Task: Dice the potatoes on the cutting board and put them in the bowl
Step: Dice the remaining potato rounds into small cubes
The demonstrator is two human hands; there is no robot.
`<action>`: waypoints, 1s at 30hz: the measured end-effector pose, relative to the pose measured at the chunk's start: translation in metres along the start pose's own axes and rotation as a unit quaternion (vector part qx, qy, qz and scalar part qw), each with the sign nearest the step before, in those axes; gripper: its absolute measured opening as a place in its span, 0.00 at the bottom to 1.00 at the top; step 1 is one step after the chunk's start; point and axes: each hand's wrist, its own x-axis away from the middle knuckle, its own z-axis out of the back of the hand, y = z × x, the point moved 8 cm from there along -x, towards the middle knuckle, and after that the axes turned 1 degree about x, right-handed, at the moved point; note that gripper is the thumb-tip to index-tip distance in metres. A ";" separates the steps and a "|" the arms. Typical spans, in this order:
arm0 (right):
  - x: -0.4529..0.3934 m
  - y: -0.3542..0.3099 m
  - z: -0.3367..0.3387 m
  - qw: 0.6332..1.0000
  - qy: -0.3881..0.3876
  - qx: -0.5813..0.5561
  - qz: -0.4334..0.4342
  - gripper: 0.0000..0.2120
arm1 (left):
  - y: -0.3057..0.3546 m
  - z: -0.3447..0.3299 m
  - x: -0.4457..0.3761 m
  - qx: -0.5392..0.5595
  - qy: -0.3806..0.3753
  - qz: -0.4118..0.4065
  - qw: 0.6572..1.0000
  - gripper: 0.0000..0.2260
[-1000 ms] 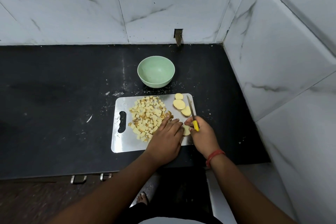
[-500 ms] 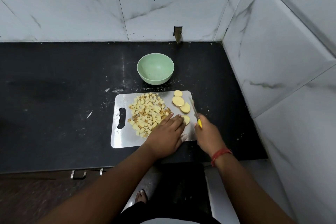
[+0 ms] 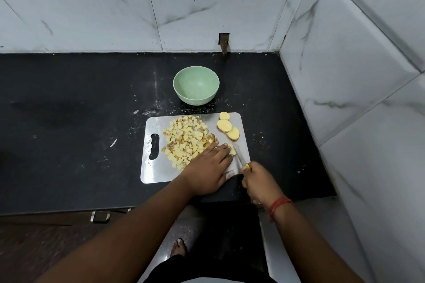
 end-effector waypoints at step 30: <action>0.004 -0.007 0.015 0.891 -0.078 -0.447 0.013 0.16 | 0.019 0.003 0.009 -0.079 0.025 -0.032 0.996 0.25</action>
